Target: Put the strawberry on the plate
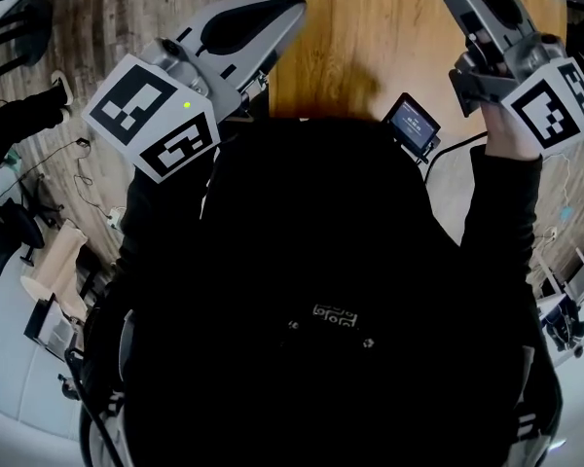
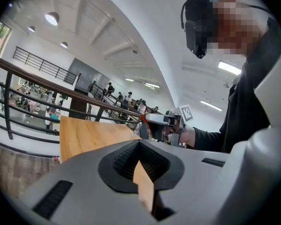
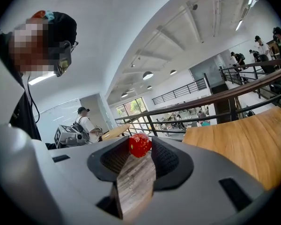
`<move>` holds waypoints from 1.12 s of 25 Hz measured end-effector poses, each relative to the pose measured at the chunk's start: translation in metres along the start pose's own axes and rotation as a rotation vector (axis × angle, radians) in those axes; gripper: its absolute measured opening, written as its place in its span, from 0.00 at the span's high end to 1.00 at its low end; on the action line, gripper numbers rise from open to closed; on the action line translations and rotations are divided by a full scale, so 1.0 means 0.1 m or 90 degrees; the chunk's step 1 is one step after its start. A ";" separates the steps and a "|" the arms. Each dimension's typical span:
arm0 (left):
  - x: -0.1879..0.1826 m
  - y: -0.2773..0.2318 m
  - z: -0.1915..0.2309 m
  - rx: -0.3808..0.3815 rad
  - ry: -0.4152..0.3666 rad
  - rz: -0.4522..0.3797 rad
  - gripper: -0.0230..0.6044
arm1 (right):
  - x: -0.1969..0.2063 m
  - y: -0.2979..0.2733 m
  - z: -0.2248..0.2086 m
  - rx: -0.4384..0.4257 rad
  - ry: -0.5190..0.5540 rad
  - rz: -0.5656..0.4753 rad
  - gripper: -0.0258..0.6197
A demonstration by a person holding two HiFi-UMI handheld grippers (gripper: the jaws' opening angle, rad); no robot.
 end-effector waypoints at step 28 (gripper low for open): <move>0.17 0.13 0.00 -0.026 0.058 -0.013 0.97 | 0.18 -0.43 -0.29 -0.018 -0.048 0.055 0.72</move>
Point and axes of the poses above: the fingertips, and each gripper's own axes: y backward along the fingers, z to its left, x out of its underside, the point moved 8 cm from there along y, backward along the fingers, and after that the axes turned 7 degrees about -x, right-handed, at the moved point
